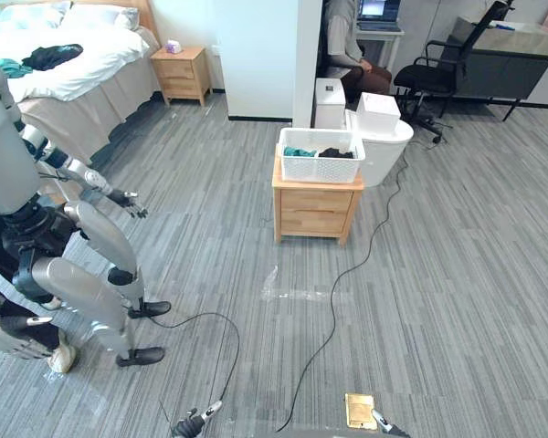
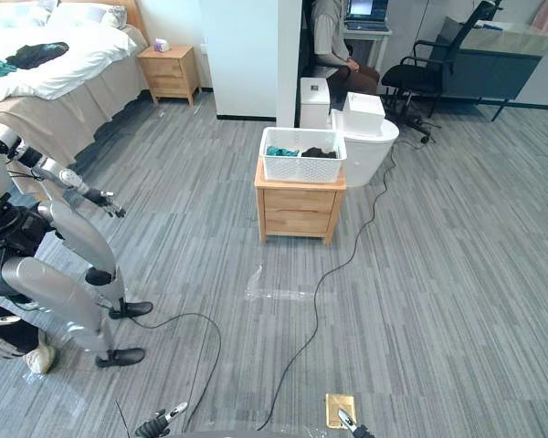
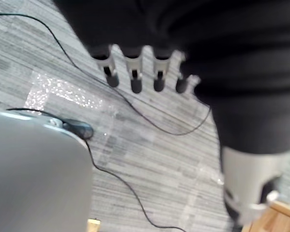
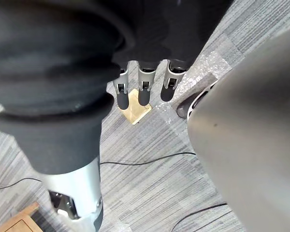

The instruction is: Pick up the laundry basket with both hands and put the clothes into the washing machine.

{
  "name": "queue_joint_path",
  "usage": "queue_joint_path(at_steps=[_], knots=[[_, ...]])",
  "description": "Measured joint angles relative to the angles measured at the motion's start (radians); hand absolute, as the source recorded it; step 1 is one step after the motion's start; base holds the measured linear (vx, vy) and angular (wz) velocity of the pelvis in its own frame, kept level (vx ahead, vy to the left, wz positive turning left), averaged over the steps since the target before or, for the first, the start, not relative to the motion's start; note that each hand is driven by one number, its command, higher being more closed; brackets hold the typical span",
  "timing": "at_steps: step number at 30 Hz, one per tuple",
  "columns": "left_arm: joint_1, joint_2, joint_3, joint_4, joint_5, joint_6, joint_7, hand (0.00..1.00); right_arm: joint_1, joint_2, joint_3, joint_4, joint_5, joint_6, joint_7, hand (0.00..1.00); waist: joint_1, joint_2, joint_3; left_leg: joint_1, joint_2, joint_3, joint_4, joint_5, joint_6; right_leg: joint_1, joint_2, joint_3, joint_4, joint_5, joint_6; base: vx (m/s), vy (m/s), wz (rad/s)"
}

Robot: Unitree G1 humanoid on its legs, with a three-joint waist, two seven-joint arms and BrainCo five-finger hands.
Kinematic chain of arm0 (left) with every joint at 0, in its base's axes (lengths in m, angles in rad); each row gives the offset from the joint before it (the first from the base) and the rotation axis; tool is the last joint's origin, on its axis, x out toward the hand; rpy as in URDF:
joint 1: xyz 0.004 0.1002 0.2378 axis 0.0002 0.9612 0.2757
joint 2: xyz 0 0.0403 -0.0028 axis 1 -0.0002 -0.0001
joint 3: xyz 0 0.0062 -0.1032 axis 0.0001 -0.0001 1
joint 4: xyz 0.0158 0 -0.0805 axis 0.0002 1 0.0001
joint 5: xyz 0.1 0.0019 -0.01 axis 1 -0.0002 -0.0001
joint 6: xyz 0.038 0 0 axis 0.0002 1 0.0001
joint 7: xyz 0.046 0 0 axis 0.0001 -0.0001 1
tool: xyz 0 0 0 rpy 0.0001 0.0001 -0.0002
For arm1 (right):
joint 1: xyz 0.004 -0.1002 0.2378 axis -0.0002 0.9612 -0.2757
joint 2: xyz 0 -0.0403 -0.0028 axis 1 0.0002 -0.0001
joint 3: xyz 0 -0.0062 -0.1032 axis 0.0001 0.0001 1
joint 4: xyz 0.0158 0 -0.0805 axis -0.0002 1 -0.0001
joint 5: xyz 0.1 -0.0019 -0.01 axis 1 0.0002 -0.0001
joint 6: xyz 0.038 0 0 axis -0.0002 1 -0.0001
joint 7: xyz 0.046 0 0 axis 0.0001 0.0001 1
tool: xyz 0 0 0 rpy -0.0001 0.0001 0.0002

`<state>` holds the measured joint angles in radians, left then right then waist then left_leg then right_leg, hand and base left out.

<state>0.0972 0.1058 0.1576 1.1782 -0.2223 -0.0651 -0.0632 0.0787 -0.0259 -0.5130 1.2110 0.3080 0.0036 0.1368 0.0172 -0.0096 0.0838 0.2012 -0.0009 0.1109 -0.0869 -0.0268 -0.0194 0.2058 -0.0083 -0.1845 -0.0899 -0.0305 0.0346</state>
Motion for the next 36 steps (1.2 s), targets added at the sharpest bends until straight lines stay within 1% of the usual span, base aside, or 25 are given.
queue_joint_path(at_steps=[36], knots=[[0.001, -0.001, -0.001, 0.001, 0.0, -0.007, 0.0, 0.0, 0.008, -0.004, 0.022, -0.001, 0.026, -0.002, 0.007, 0.0, 0.0, 0.003, 0.0, -0.004, 0.0, 0.002, -0.002, 0.0, 0.0, -0.003, 0.001, 0.002, -0.002, 0.0, 0.0, 0.0, 0.0, 0.0]])
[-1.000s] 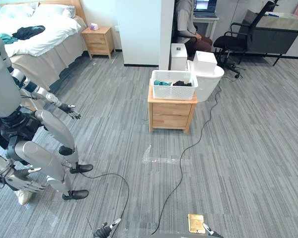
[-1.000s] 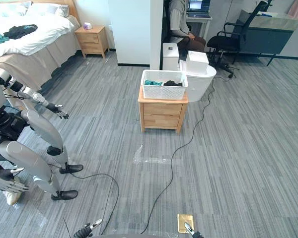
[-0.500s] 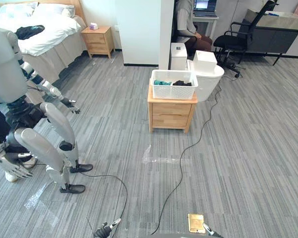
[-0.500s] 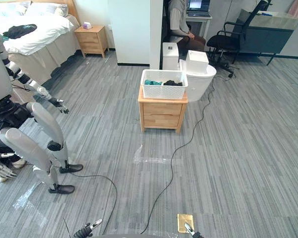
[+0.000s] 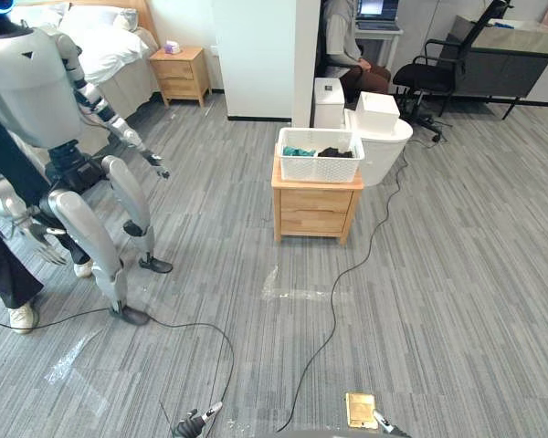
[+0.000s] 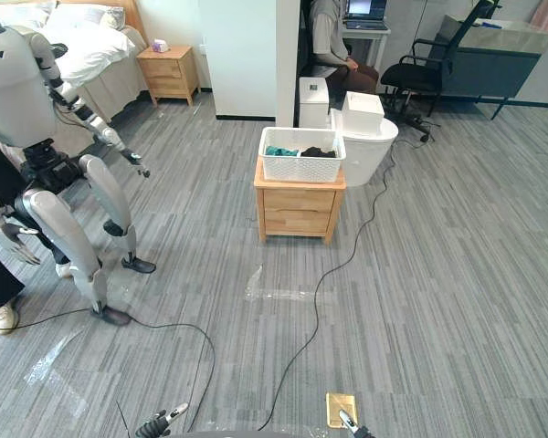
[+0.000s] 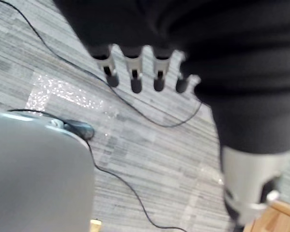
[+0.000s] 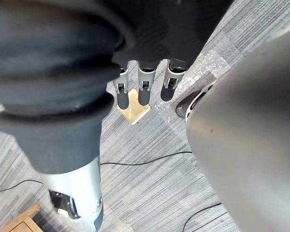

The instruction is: Pick up the laundry basket with both hands and put the clothes into the washing machine.

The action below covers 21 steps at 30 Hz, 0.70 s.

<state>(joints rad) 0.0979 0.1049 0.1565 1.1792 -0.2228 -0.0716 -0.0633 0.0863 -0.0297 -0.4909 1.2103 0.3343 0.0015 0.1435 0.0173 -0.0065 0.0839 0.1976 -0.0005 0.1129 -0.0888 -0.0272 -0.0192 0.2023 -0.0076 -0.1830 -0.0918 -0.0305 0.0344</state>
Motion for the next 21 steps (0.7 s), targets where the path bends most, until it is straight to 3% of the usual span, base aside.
queue_joint_path(at_steps=[5, 7, 8, 9, 10, 11, 12, 13, 14, 16, 18, 19, 20, 21], knots=[[-0.002, 0.003, 0.0, -0.001, 0.0, 0.0, -0.001, 0.0, -0.001, -0.011, 0.029, -0.005, 0.0, 0.001, 0.009, 0.0, 0.0, -0.001, 0.001, -0.066, -0.001, 0.003, 0.056, -0.023, 0.021, -0.049, -0.005, 0.005, 0.013, 0.0, -0.001, 0.0, -0.001, -0.01], [-0.004, 0.001, 0.0, -0.001, -0.001, 0.001, 0.0, 0.0, -0.003, -0.017, 0.027, -0.005, 0.001, 0.004, 0.008, 0.0, 0.0, 0.003, 0.006, -0.099, -0.004, 0.003, 0.101, -0.056, 0.03, -0.086, -0.015, 0.004, 0.073, -0.04, 0.02, 0.01, 0.016, 0.02], [-0.005, 0.002, 0.0, -0.001, -0.002, 0.002, 0.001, 0.0, -0.008, -0.021, 0.027, -0.008, 0.006, 0.005, 0.008, 0.0, -0.001, 0.008, 0.014, -0.113, -0.011, 0.001, 0.141, -0.086, 0.039, -0.134, -0.036, 0.0, 0.184, -0.103, 0.036, 0.03, 0.065, 0.12], [-0.007, 0.001, -0.002, -0.001, -0.003, 0.003, 0.001, 0.0, -0.003, -0.027, 0.027, -0.008, 0.012, 0.005, 0.008, 0.0, -0.004, 0.009, 0.018, -0.12, -0.024, -0.005, 0.173, -0.117, 0.052, -0.186, -0.072, -0.005, 0.335, -0.176, 0.088, 0.04, 0.078, 0.12], [-0.013, -0.001, -0.006, -0.002, -0.004, 0.003, 0.001, 0.0, 0.004, -0.036, 0.027, -0.009, 0.021, 0.005, 0.008, 0.0, -0.005, 0.009, 0.021, -0.124, -0.035, -0.007, 0.187, -0.133, 0.058, -0.22, -0.093, -0.01, 0.433, -0.205, 0.108, 0.02, 0.098, 0.08], [-0.017, 0.003, -0.01, 0.0, -0.01, 0.004, 0.0, 0.0, 0.008, -0.04, 0.027, -0.015, 0.048, 0.005, 0.011, 0.0, -0.002, 0.006, 0.035, -0.129, -0.059, -0.011, 0.227, -0.168, 0.073, -0.358, -0.164, -0.028, 0.744, -0.214, 0.067, 0.01, 0.058, 0.04], [-0.018, 0.005, -0.011, 0.0, -0.011, 0.005, 0.0, 0.0, 0.002, -0.038, 0.027, -0.018, 0.051, 0.005, 0.011, 0.0, -0.005, 0.008, 0.042, -0.126, -0.062, -0.013, 0.236, -0.175, 0.075, -0.384, -0.179, -0.035, 0.804, -0.208, 0.051, 0.06, 0.069, 0.13], [-0.02, 0.014, -0.021, 0.0, -0.01, 0.01, 0.0, 0.0, 0.003, -0.038, 0.026, -0.018, 0.063, 0.006, 0.01, 0.0, -0.01, -0.001, 0.069, -0.095, -0.069, -0.02, 0.262, -0.206, 0.083, -0.454, -0.216, -0.046, 0.992, -0.198, 0.02, 0.14, 0.043, 0.16], [-0.017, 0.017, -0.028, 0.002, -0.01, 0.02, 0.001, 0.0, 0.006, -0.038, 0.025, -0.014, 0.078, 0.005, 0.011, 0.0, -0.011, 0.002, 0.082, -0.065, -0.063, -0.029, 0.273, -0.23, 0.089, -0.493, -0.228, -0.066, 1.062, -0.213, 0.025, 0.19, 0.053, 0.13], [-0.02, 0.019, -0.028, 0.002, -0.01, 0.024, 0.001, 0.0, -0.004, -0.038, 0.024, -0.007, 0.086, 0.004, 0.01, 0.0, -0.017, 0.0, 0.087, -0.022, -0.043, -0.041, 0.258, -0.249, 0.091, -0.524, -0.239, -0.143, 0.987, -0.227, 0.011, 0.3, 0.016, 0.12], [-0.042, 0.017, -0.023, 0.002, -0.01, 0.024, 0.001, 0.0, -0.017, -0.036, 0.015, -0.005, 0.087, 0.004, 0.009, 0.0, -0.038, 0.01, 0.093, 0.006, -0.003, -0.06, 0.235, -0.273, 0.074, -0.548, -0.221, -0.227, 0.723, -0.203, 0.017, 0.44, -0.048, 0.32], [-0.053, 0.015, -0.012, 0.002, -0.01, 0.024, 0.0, 0.0, -0.019, -0.036, 0.007, -0.004, 0.088, 0.005, 0.008, 0.0, -0.041, 0.013, 0.096, 0.018, 0.008, -0.07, 0.223, -0.279, 0.066, -0.552, -0.21, -0.239, 0.623, -0.173, 0.018, 0.48, -0.104, 0.43], [-0.074, 0.008, 0.014, 0.002, -0.009, 0.024, 0.0, 0.0, -0.024, -0.03, -0.016, 0.01, 0.087, 0.006, 0.007, 0.0, -0.045, 0.008, 0.105, 0.041, 0.028, -0.085, 0.204, -0.291, 0.041, -0.561, -0.195, -0.246, 0.466, -0.104, 0.016, 0.56, -0.161, 0.4], [-0.082, 0.005, 0.027, -0.001, -0.008, 0.024, -0.001, 0.0, -0.027, -0.027, -0.028, 0.034, 0.088, 0.01, 0.004, 0.0, -0.05, 0.013, 0.106, 0.072, 0.064, -0.092, 0.189, -0.311, 0.016, -0.574, -0.165, -0.242, 0.408, -0.021, -0.003, 0.59, -0.192, 0.41]])
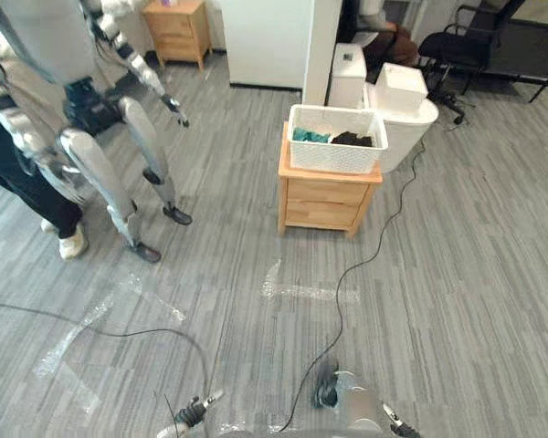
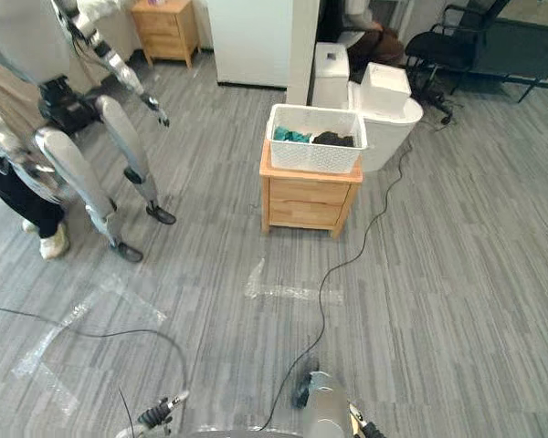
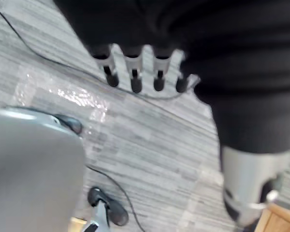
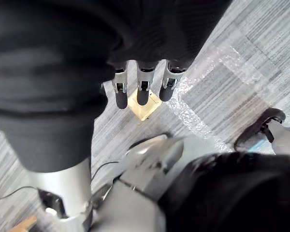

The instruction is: Pick up the laundry basket with both hands and put the clothes into the washing machine.

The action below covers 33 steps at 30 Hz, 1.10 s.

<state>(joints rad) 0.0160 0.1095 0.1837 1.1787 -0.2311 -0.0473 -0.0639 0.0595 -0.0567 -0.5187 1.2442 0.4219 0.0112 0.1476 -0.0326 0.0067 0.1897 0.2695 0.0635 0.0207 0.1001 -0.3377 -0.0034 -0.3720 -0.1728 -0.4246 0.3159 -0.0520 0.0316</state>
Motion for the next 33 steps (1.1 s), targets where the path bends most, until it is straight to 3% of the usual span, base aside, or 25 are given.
queue_joint_path(at_steps=[1, 2, 3, 4, 5, 6, 7, 8, 9, 11, 13, 14, 15, 16, 17, 18, 20, 21, 22, 24, 26, 27, 28, 31, 33], knots=[[0.005, -0.003, 0.011, 0.001, 0.004, 0.0, 0.0, 0.0, 0.002, 0.001, -0.013, -0.003, 0.004, 0.004, 0.0, 0.0, -0.009, 0.014, -0.006, 0.015, 0.028, -0.005, -0.003, -0.009, -0.013, 0.005, 0.025, 0.002, 0.01, 0.031, -0.011, 0.83, -0.284, 0.35], [0.007, -0.007, 0.025, 0.003, 0.007, 0.001, -0.002, 0.0, 0.009, 0.003, -0.021, -0.004, 0.011, 0.004, -0.001, 0.0, -0.012, 0.01, -0.013, 0.009, 0.064, -0.017, 0.069, -0.018, -0.03, 0.012, 0.062, 0.022, 0.045, 0.06, -0.081, 0.87, -0.32, 0.14], [-0.002, -0.022, 0.053, 0.001, 0.007, 0.002, -0.007, 0.0, 0.005, -0.002, -0.035, -0.002, 0.02, 0.004, -0.001, 0.0, -0.004, 0.021, -0.009, -0.061, 0.101, -0.014, 0.26, -0.003, -0.058, 0.037, 0.089, 0.005, 0.078, 0.006, -0.098, 1.03, -0.404, 0.07], [-0.006, -0.039, 0.097, -0.002, 0.006, 0.005, -0.016, 0.0, 0.005, -0.004, -0.044, -0.014, 0.033, 0.003, 0.0, 0.0, -0.007, 0.035, 0.0, -0.158, 0.137, -0.014, 0.542, 0.13, -0.034, 0.117, 0.125, -0.009, 0.068, -0.056, -0.094, 0.89, -0.374, -0.17], [0.012, -0.048, 0.107, -0.016, -0.001, 0.005, -0.018, 0.0, 0.009, -0.009, -0.034, -0.016, 0.042, 0.003, -0.001, 0.0, -0.005, 0.054, 0.005, -0.223, 0.174, -0.014, 0.745, 0.358, -0.032, 0.219, 0.176, -0.001, 0.011, -0.091, -0.107, 0.9, -0.335, -0.27], [0.028, -0.051, 0.106, -0.03, -0.004, 0.004, -0.02, 0.0, 0.008, -0.016, -0.011, -0.016, 0.042, 0.0, -0.003, 0.0, 0.007, 0.058, 0.012, -0.28, 0.199, -0.019, 0.915, 0.421, -0.042, 0.292, 0.214, 0.024, -0.034, -0.109, -0.117, 0.88, -0.267, -0.67], [0.035, -0.047, 0.104, -0.043, -0.016, 0.005, -0.024, 0.0, -0.001, -0.027, 0.024, -0.015, 0.044, -0.003, -0.008, 0.0, 0.03, 0.061, 0.02, -0.368, 0.206, -0.016, 1.126, 0.345, -0.017, 0.385, 0.245, 0.068, -0.083, -0.121, -0.132, 0.84, -0.198, -0.95], [0.034, -0.029, 0.101, -0.063, -0.024, 0.004, -0.023, 0.0, -0.03, -0.028, 0.056, -0.015, 0.054, -0.003, -0.013, 0.0, 0.057, 0.04, 0.032, -0.455, 0.191, 0.008, 1.23, 0.278, -0.015, 0.477, 0.248, 0.116, -0.138, -0.123, -0.135, 0.69, -0.138, -0.92], [0.035, -0.019, 0.101, -0.073, -0.024, 0.003, -0.023, 0.0, -0.044, -0.027, 0.069, -0.016, 0.06, -0.004, -0.014, 0.0, 0.063, 0.02, 0.041, -0.498, 0.182, 0.023, 1.235, 0.254, -0.014, 0.516, 0.241, 0.134, -0.165, -0.123, -0.135, 0.65, -0.101, -0.81], [0.035, -0.006, 0.092, -0.092, -0.026, -0.005, -0.02, 0.0, -0.096, -0.018, 0.093, -0.018, 0.06, -0.007, -0.015, 0.0, 0.085, -0.005, 0.05, -0.638, 0.144, 0.047, 1.071, 0.179, -0.033, 0.613, 0.215, 0.184, -0.227, -0.123, -0.135, 0.54, -0.021, -0.69], [0.035, -0.012, 0.091, -0.089, -0.026, -0.005, -0.018, 0.0, -0.13, -0.013, 0.094, -0.044, 0.06, -0.01, -0.015, 0.0, 0.104, -0.013, 0.057, -0.692, 0.105, 0.082, 0.661, 0.173, -0.04, 0.687, 0.178, 0.216, -0.256, -0.144, -0.103, 0.63, 0.124, -0.77], [0.043, -0.015, 0.091, -0.088, -0.026, -0.005, -0.018, 0.0, -0.132, -0.012, 0.094, -0.056, 0.059, -0.011, -0.015, 0.0, 0.105, -0.01, 0.055, -0.688, 0.092, 0.091, 0.517, 0.187, -0.051, 0.705, 0.169, 0.222, -0.265, -0.158, -0.095, 0.73, 0.241, -0.79], [0.073, -0.033, 0.086, -0.088, -0.023, -0.006, -0.018, 0.0, -0.126, -0.021, 0.103, -0.078, 0.057, -0.017, -0.015, 0.0, 0.108, 0.03, 0.029, -0.675, 0.094, 0.095, 0.235, 0.215, -0.086, 0.741, 0.182, 0.254, -0.287, -0.188, -0.098, 0.66, 0.289, -0.86], [0.085, -0.04, 0.079, -0.08, -0.02, -0.005, -0.018, 0.0, -0.126, -0.017, 0.138, -0.096, 0.053, -0.026, -0.016, 0.0, 0.124, 0.034, 0.009, -0.697, 0.068, 0.082, 0.265, 0.339, -0.047, 0.763, 0.159, 0.299, -0.276, -0.265, -0.105, 0.79, 0.355, -0.67], [0.081, -0.032, 0.082, -0.077, -0.019, -0.006, -0.016, 0.0, -0.121, -0.011, 0.152, -0.096, 0.045, -0.027, -0.015, 0.0, 0.116, 0.002, 0.004, -0.712, 0.029, 0.079, 0.314, 0.338, -0.028, 0.753, 0.119, 0.32, -0.227, -0.279, -0.094, 0.69, 0.327, -0.14], [0.081, -0.016, 0.08, -0.076, -0.013, -0.007, -0.017, 0.0, -0.113, -0.008, 0.177, -0.1, 0.033, -0.027, -0.015, 0.0, 0.104, -0.029, -0.009, -0.711, 0.0, 0.089, 0.339, 0.32, 0.011, 0.697, 0.079, 0.351, -0.081, -0.278, -0.093, 0.53, 0.252, 0.31], [0.08, -0.004, 0.071, -0.065, -0.014, -0.006, -0.016, 0.0, -0.1, -0.005, 0.178, -0.091, 0.027, -0.029, -0.015, 0.0, 0.105, -0.055, -0.021, -0.687, -0.022, 0.122, 0.342, 0.294, 0.043, 0.623, 0.042, 0.385, 0.106, -0.257, -0.058, 0.67, 0.298, 0.16], [0.081, 0.012, 0.051, -0.051, -0.015, -0.006, -0.015, 0.0, -0.098, -0.003, 0.172, -0.079, 0.022, -0.03, -0.014, 0.0, 0.104, -0.073, -0.017, -0.611, -0.06, 0.132, 0.338, 0.246, 0.072, 0.531, 0.011, 0.433, 0.381, -0.119, 0.103, 0.77, 0.312, 0.14], [0.079, 0.013, 0.042, -0.047, -0.015, -0.006, -0.016, 0.0, -0.092, -0.002, 0.157, -0.066, 0.016, -0.032, -0.011, 0.0, 0.1, -0.069, -0.014, -0.541, -0.075, 0.123, 0.333, 0.213, 0.087, 0.47, 0.014, 0.445, 0.576, -0.055, 0.211, 0.7, 0.249, 0.21], [0.074, 0.015, 0.019, -0.048, -0.015, -0.006, -0.016, 0.0, -0.074, -0.003, 0.148, -0.051, 0.016, -0.032, -0.006, 0.0, 0.1, -0.058, -0.01, -0.437, -0.086, 0.111, 0.3, 0.193, 0.098, 0.402, -0.004, 0.384, 0.779, -0.057, 0.206, 0.51, 0.131, 0.23], [0.062, 0.013, 0.006, -0.059, -0.016, -0.008, -0.017, 0.0, -0.028, -0.005, 0.105, -0.058, 0.017, -0.043, 0.001, 0.0, 0.099, -0.045, -0.008, -0.291, -0.097, 0.091, 0.177, 0.196, 0.094, 0.303, -0.096, 0.191, 0.852, -0.126, 0.086, 0.42, 0.056, 0.25], [0.059, 0.012, 0.006, -0.06, -0.017, -0.008, -0.016, 0.0, -0.021, -0.014, 0.086, -0.061, 0.018, -0.047, 0.001, 0.0, 0.098, -0.038, -0.005, -0.262, -0.097, 0.086, 0.151, 0.197, 0.092, 0.292, -0.122, 0.14, 0.819, -0.144, 0.063, 0.34, 0.023, 0.2], [0.053, 0.008, 0.006, -0.06, -0.025, -0.007, -0.016, 0.0, -0.012, -0.034, 0.059, -0.057, 0.02, -0.046, 0.001, 0.0, 0.097, -0.03, -0.002, -0.21, -0.096, 0.077, 0.105, 0.201, 0.087, 0.275, -0.163, 0.065, 0.706, -0.176, 0.05, 0.31, -0.033, 0.19], [0.031, 0.002, 0.015, -0.062, -0.038, -0.014, -0.016, 0.0, 0.015, -0.032, -0.018, -0.05, 0.046, -0.042, -0.007, 0.0, 0.064, -0.036, -0.006, -0.176, -0.073, 0.006, 0.074, 0.202, 0.065, 0.279, -0.162, 0.053, 0.3, -0.169, 0.05, 0.3, -0.148, 0.65], [0.034, 0.002, 0.019, -0.059, -0.037, -0.02, -0.015, 0.0, 0.031, -0.022, -0.05, -0.048, 0.066, -0.034, -0.014, 0.0, 0.058, -0.054, -0.02, -0.181, -0.056, -0.006, 0.07, 0.193, 0.027, 0.28, -0.143, 0.114, 0.079, -0.053, 0.055, 0.28, -0.283, 0.56]])
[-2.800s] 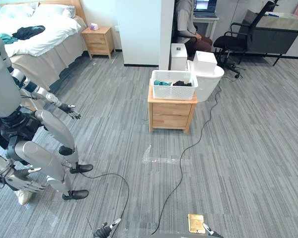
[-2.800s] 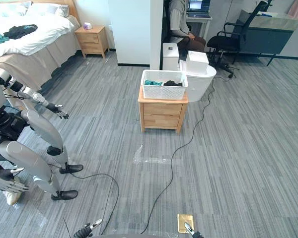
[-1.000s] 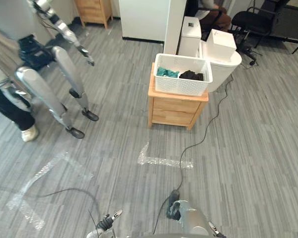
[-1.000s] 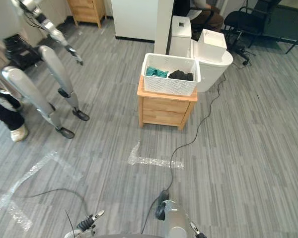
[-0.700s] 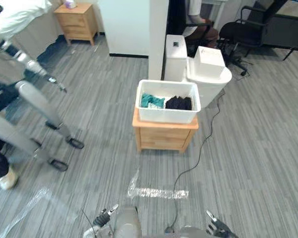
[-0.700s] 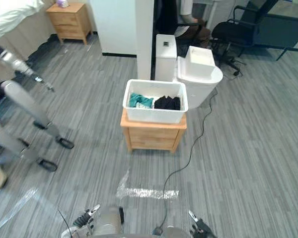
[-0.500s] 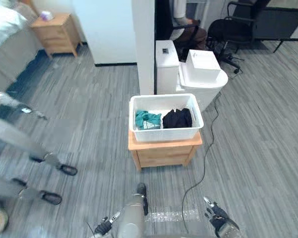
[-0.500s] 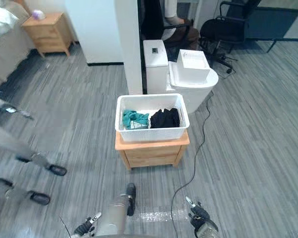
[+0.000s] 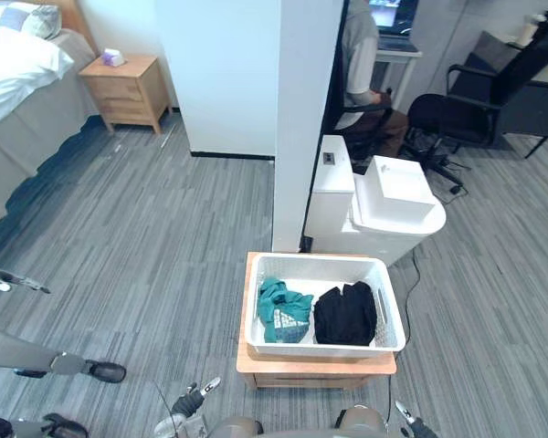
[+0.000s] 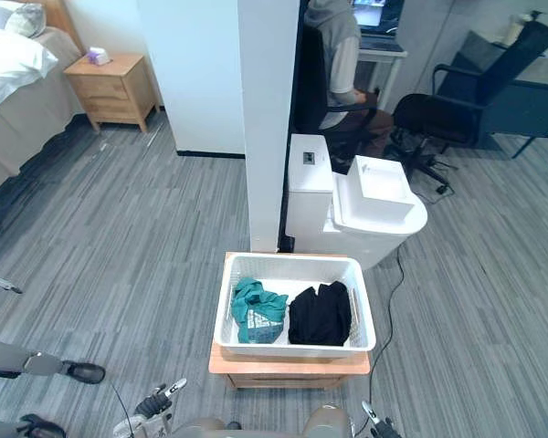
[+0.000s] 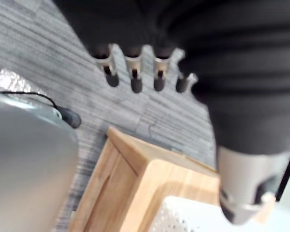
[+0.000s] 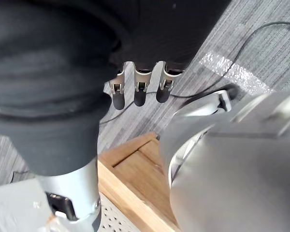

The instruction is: Pick up the laundry basket with both hands and put the clothes into the washing machine.

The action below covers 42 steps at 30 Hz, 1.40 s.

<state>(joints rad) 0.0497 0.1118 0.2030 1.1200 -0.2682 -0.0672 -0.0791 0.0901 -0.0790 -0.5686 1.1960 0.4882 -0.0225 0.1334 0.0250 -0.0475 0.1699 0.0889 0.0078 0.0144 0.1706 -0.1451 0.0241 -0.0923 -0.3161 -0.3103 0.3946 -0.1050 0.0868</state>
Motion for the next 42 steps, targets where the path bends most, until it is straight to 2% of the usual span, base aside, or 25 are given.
queue_joint_path(at_steps=[1, 2, 4, 5, 6, 8, 11, 13, 15, 16, 19, 23, 25, 28, 29, 30, 32, 37, 42], knots=[[0.01, 0.01, 0.008, -0.001, -0.002, -0.002, -0.001, 0.0, 0.006, 0.01, -0.025, 0.0, 0.012, 0.001, -0.001, 0.0, -0.001, -0.02, -0.011, -0.002, 0.004, -0.013, -0.008, -0.017, -0.034, 0.001, -0.002, 0.023, -0.087, 0.158, 0.038, 0.23, -0.349, 0.28], [0.013, 0.014, 0.012, 0.0, -0.002, -0.002, 0.001, 0.0, 0.008, 0.013, -0.035, 0.0, 0.015, 0.002, -0.002, 0.0, 0.001, -0.032, -0.018, 0.002, 0.01, -0.017, -0.017, -0.016, -0.051, 0.014, 0.004, 0.021, -0.102, 0.129, 0.072, 0.25, -0.466, 0.16], [0.033, -0.01, 0.035, 0.01, -0.002, -0.002, -0.002, 0.0, 0.003, -0.011, -0.064, -0.039, 0.036, 0.0, -0.006, 0.0, 0.0, 0.01, -0.039, 0.008, 0.085, -0.015, -0.055, -0.001, -0.09, 0.06, 0.083, -0.023, -0.219, 0.134, 0.046, 0.17, -0.37, 0.02], [0.038, -0.018, 0.038, 0.012, -0.001, -0.002, -0.002, 0.0, 0.005, -0.019, -0.066, -0.062, 0.04, -0.001, -0.008, 0.0, -0.004, 0.023, -0.045, 0.008, 0.099, -0.015, -0.064, 0.004, -0.098, 0.069, 0.1, -0.032, -0.238, 0.137, 0.042, 0.17, -0.296, 0.16], [0.055, -0.024, 0.046, 0.004, -0.006, -0.002, -0.007, 0.0, 0.023, -0.023, -0.104, -0.171, 0.05, 0.001, -0.019, 0.0, -0.009, 0.043, -0.056, 0.007, 0.121, -0.017, -0.08, 0.012, -0.113, 0.085, 0.13, -0.047, -0.27, 0.143, 0.034, 0.11, -0.199, 0.14], [0.109, -0.027, 0.087, -0.07, -0.021, -0.003, -0.011, 0.0, 0.054, -0.028, -0.136, -0.354, 0.053, -0.005, -0.028, 0.0, -0.01, 0.05, -0.068, -0.003, 0.14, -0.016, -0.094, 0.015, -0.118, 0.092, 0.158, -0.055, -0.31, 0.151, 0.022, 0.06, -0.152, 0.05], [0.192, -0.019, 0.184, -0.207, -0.077, -0.003, -0.043, 0.0, 0.097, -0.037, -0.232, -0.592, 0.052, -0.028, -0.035, 0.0, -0.01, 0.046, -0.081, -0.027, 0.151, -0.023, -0.103, 0.019, -0.125, 0.093, 0.175, -0.076, -0.358, 0.166, 0.007, 0.03, -0.072, 0.1], [0.267, 0.012, 0.241, -0.325, -0.096, 0.001, -0.064, 0.0, 0.116, -0.063, -0.32, -0.698, 0.05, -0.042, -0.042, 0.0, -0.007, 0.026, -0.089, -0.045, 0.15, -0.031, -0.104, 0.02, -0.127, 0.103, 0.179, -0.089, -0.399, 0.183, 0.009, 0.0, -0.025, 0.14], [0.323, 0.038, 0.254, -0.427, -0.096, 0.014, -0.077, 0.0, 0.123, -0.086, -0.351, -0.734, 0.05, -0.044, -0.043, 0.0, -0.006, 0.026, -0.092, -0.047, 0.149, -0.032, -0.108, 0.02, -0.127, 0.108, 0.178, -0.092, -0.417, 0.192, 0.008, 0.01, -0.005, 0.05], [0.349, 0.054, 0.278, -0.508, -0.096, 0.016, -0.09, 0.0, 0.129, -0.101, -0.357, -0.761, 0.05, -0.043, -0.04, 0.0, -0.005, 0.014, -0.102, -0.049, 0.146, -0.03, -0.112, 0.02, -0.127, 0.109, 0.177, -0.092, -0.425, 0.197, 0.007, 0.0, 0.0, 0.0], [0.352, 0.107, 0.317, -0.656, -0.098, 0.015, -0.095, 0.0, 0.13, -0.137, -0.347, -0.785, 0.05, -0.039, -0.021, 0.0, 0.008, 0.023, -0.107, -0.057, 0.138, -0.027, -0.117, 0.022, -0.129, 0.104, 0.174, -0.092, -0.44, 0.208, 0.011, 0.0, 0.0, 0.0], [0.272, 0.175, 0.304, -0.683, -0.114, 0.013, -0.094, 0.0, 0.116, -0.243, -0.207, -0.785, 0.051, -0.011, 0.014, 0.0, 0.013, 0.042, -0.106, -0.059, 0.129, -0.014, -0.118, 0.022, -0.129, 0.101, 0.172, -0.081, -0.456, 0.223, 0.009, -0.01, 0.004, -0.08], [0.226, 0.207, 0.264, -0.675, -0.114, 0.014, -0.091, 0.0, 0.106, -0.294, -0.122, -0.774, 0.051, 0.011, 0.045, 0.0, 0.013, 0.055, -0.096, -0.061, 0.128, -0.006, -0.117, 0.022, -0.129, 0.098, 0.173, -0.074, -0.464, 0.229, 0.009, -0.02, 0.002, -0.1], [0.143, 0.246, 0.147, -0.64, -0.114, 0.013, -0.091, 0.0, 0.058, -0.366, 0.018, -0.71, 0.051, 0.049, 0.088, 0.0, 0.012, 0.071, -0.086, -0.061, 0.13, -0.006, -0.112, 0.022, -0.129, 0.091, 0.174, -0.073, -0.464, 0.232, 0.011, 0.0, -0.003, -0.02], [0.104, 0.25, 0.103, -0.626, -0.113, 0.014, -0.09, 0.0, 0.032, -0.38, 0.072, -0.695, 0.05, 0.06, 0.099, 0.0, 0.01, 0.061, -0.069, -0.062, 0.131, -0.003, -0.107, 0.022, -0.129, 0.09, 0.173, -0.069, -0.463, 0.232, 0.011, -0.01, -0.006, -0.08], [0.068, 0.254, 0.055, -0.612, -0.113, 0.014, -0.091, 0.0, 0.005, -0.388, 0.127, -0.686, 0.049, 0.073, 0.112, 0.0, 0.008, 0.066, -0.052, -0.064, 0.131, 0.004, -0.098, 0.022, -0.129, 0.089, 0.173, -0.066, -0.461, 0.234, 0.009, -0.04, -0.004, -0.1], [0.012, 0.256, -0.012, -0.594, -0.11, 0.016, -0.09, 0.0, -0.045, -0.398, 0.223, -0.662, 0.037, 0.079, 0.129, 0.0, 0.008, 0.055, -0.015, -0.065, 0.132, 0.016, -0.092, 0.022, -0.129, 0.078, 0.172, -0.052, -0.451, 0.234, 0.008, -0.06, 0.0, -0.15], [-0.183, 0.256, -0.151, -0.493, -0.065, 0.022, -0.063, 0.0, -0.195, -0.399, 0.407, -0.624, -0.021, 0.108, 0.132, 0.0, 0.008, 0.03, 0.083, -0.136, 0.128, 0.021, -0.029, 0.02, -0.132, 0.007, 0.157, -0.035, -0.401, 0.24, 0.003, -0.09, 0.003, -0.09], [-0.383, 0.256, -0.195, -0.345, -0.033, 0.029, -0.018, 0.0, -0.319, -0.393, 0.533, -0.632, -0.07, 0.121, 0.133, 0.0, 0.018, 0.017, 0.186, -0.21, 0.13, 0.023, 0.04, 0.017, -0.133, -0.065, 0.153, -0.02, -0.341, 0.243, -0.002, -0.13, -0.018, -0.05]])
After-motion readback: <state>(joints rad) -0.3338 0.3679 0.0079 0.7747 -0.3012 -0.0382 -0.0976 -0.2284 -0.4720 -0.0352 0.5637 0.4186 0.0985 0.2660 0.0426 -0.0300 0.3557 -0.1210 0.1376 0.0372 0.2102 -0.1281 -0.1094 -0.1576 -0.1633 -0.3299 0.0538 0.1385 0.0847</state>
